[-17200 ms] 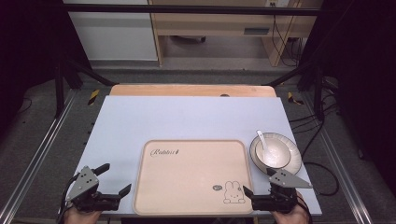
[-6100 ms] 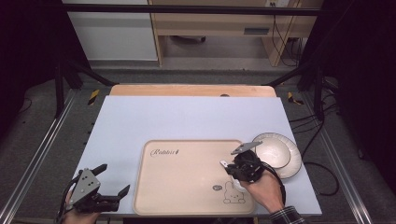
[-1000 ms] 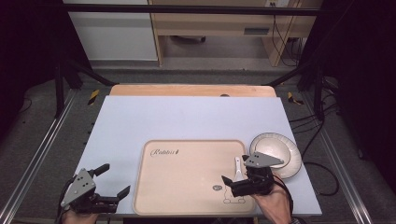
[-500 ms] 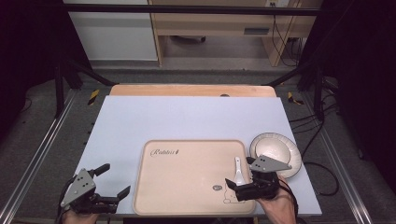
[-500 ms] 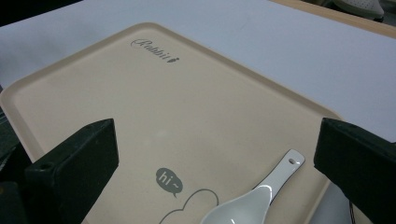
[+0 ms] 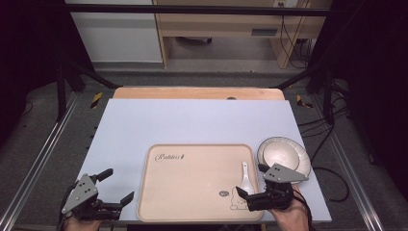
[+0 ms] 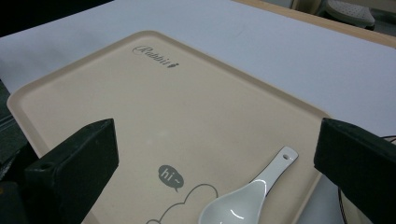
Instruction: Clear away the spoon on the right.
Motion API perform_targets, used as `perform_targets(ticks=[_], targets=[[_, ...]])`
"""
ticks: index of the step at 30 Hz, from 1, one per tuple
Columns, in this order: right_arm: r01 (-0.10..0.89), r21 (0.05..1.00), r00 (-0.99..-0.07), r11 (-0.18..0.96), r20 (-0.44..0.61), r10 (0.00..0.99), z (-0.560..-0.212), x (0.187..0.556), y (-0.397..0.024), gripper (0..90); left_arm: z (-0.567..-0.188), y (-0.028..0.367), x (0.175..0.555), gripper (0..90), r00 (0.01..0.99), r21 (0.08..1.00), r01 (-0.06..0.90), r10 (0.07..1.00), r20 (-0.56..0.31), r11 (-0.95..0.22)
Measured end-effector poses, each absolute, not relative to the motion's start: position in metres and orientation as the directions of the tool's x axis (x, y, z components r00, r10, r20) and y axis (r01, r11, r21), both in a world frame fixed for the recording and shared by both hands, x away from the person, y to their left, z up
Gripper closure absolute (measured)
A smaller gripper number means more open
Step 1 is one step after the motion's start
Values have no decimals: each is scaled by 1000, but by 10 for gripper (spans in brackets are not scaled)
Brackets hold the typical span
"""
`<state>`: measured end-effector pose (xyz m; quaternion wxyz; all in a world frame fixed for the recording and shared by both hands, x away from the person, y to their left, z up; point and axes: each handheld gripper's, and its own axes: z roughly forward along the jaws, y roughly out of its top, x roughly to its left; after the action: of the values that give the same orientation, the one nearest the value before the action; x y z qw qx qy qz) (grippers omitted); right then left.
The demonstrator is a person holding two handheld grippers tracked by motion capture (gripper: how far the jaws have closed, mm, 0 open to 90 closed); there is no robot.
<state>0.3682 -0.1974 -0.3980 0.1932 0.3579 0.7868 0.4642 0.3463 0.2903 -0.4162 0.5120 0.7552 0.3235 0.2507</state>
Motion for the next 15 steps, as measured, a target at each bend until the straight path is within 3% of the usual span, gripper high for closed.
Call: perform_targets(ticks=[15], targets=[[380,883,-648,276,41,760,-400,355,-210,1,-416,291,346,0,662,936,233,748,47,-264]])
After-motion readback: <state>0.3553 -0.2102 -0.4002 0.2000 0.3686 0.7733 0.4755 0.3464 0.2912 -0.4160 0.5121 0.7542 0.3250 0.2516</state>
